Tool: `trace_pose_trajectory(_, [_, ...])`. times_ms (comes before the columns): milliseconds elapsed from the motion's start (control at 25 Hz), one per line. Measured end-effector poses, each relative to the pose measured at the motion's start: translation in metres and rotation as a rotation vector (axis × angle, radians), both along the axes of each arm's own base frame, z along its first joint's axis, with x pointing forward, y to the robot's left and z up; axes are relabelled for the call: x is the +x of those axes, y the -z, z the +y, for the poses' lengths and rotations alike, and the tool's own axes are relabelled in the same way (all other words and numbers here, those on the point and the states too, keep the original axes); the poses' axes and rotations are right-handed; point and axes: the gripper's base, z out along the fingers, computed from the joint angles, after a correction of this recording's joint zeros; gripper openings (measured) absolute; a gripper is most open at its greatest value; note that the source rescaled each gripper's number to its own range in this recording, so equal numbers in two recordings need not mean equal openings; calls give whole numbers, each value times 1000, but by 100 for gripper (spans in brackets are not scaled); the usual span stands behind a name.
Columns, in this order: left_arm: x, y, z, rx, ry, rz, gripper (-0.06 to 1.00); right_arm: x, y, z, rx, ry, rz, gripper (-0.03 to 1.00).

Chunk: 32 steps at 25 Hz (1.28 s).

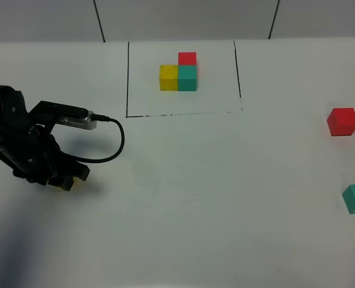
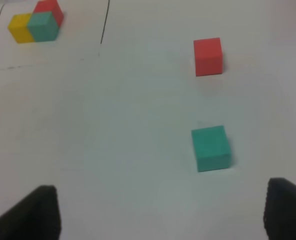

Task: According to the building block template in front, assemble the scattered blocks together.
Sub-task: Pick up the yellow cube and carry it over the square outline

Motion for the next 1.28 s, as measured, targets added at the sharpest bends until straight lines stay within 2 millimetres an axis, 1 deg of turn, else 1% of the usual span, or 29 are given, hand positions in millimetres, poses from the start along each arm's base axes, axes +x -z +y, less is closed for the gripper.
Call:
trace_pose_trajectory(80, [6,-2,-6,6,99,16,0,0,0,0,1,-1,0,67])
trace_pose_trajectory(160, [10,-1,-17,13,236,37,0,0,0,0,4,-2,0,67])
trace_pose_trajectory(200, [12,-1,-26,16,301,41,0,0,0,0,5,-3,0,67])
trace_pose_trajectory(280, [18,2,-46,19,420,46,0,0,0,1,6,-4,0,67])
trace_pose_trajectory(400, [27,6,-83,22,568,53,0,0,0,1,6,-4,0,67])
trace_pose_trajectory(480, [33,9,-106,24,653,65,0,0,0,1,7,-4,0,67])
trace_pose_trajectory(560, [39,8,-129,26,735,70,0,0,0,1,7,-5,0,67])
trace_pose_trajectory(600, [41,10,-137,28,766,85,0,0,0,1,7,-5,0,67])
trace_pose_trajectory(760, [55,5,-176,27,891,78,0,0,0,1,7,-5,0,67])
trace_pose_trajectory(840, [61,-3,-195,25,937,58,0,0,0,1,7,-5,0,67])
trace_pose_trajectory(960, [66,-6,-214,42,987,56,0,0,0,1,7,-5,0,67])
trace_pose_trajectory(1040, [67,-4,-224,74,1019,66,0,0,0,1,8,-5,0,67])
trace_pose_trajectory(1160, [65,-1,-235,126,1063,64,0,0,0,1,8,-5,0,67])
trace_pose_trajectory(1280, [61,6,-242,147,1099,72,0,0,0,1,8,-5,0,67])
